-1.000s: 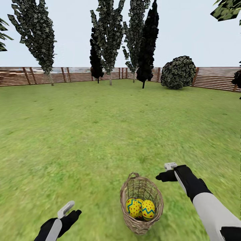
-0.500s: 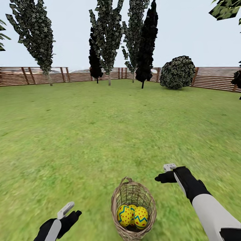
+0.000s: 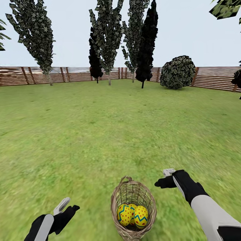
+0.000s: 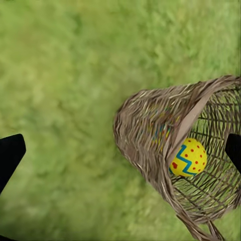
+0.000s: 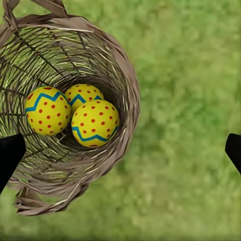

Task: Take the three Easter eggs out of the wicker basket on the lawn in the garden, then place them on the lawn next to a single tree (choose any tree) so that all three eggs are next to the same tree and none are left in the basket.

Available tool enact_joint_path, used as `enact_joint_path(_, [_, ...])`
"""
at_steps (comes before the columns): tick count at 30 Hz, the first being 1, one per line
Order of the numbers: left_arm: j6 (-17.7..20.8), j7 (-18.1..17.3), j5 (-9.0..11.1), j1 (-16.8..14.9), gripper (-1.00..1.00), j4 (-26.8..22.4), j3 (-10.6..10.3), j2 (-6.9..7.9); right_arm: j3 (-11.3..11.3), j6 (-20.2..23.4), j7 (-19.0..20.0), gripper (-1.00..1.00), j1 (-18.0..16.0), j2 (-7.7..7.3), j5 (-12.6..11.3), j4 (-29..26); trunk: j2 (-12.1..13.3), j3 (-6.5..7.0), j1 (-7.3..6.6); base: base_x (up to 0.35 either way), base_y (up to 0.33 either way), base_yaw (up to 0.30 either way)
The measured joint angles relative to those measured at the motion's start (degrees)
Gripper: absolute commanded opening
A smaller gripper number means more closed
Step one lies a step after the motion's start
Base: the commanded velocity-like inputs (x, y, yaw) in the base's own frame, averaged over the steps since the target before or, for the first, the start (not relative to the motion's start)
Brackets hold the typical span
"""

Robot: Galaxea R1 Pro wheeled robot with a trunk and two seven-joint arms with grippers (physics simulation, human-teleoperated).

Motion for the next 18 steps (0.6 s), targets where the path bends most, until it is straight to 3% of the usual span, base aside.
enact_joint_path(7, [0.66,0.08,0.06,0.08,1.00,-0.74,0.00,-0.38,-0.01,-0.07,-0.01,1.00,-0.01,0.03,-0.01,0.06,-2.81,-1.26,1.54,0.000,0.000,0.000])
enact_joint_path(12, [2.28,1.38,0.14,0.08,1.00,-4.31,-0.11,-0.85,-0.08,0.06,-0.10,1.00,-0.27,0.22,-0.12,0.09,-4.81,-2.15,2.64,0.000,0.000,0.000])
enact_joint_path(16, [8.23,5.68,2.76,-3.45,1.00,-7.97,-0.17,-1.34,-0.30,0.33,-0.57,1.00,-1.30,2.69,-0.43,0.05,-6.42,-2.87,3.51,0.000,0.000,0.000])
enact_joint_path(18, [10.45,8.41,4.44,-5.18,1.00,-9.01,-0.16,-1.32,-0.39,0.09,-2.81,1.00,-1.79,3.80,-0.48,-0.02,-7.22,-3.23,3.95,0.000,0.000,0.000])
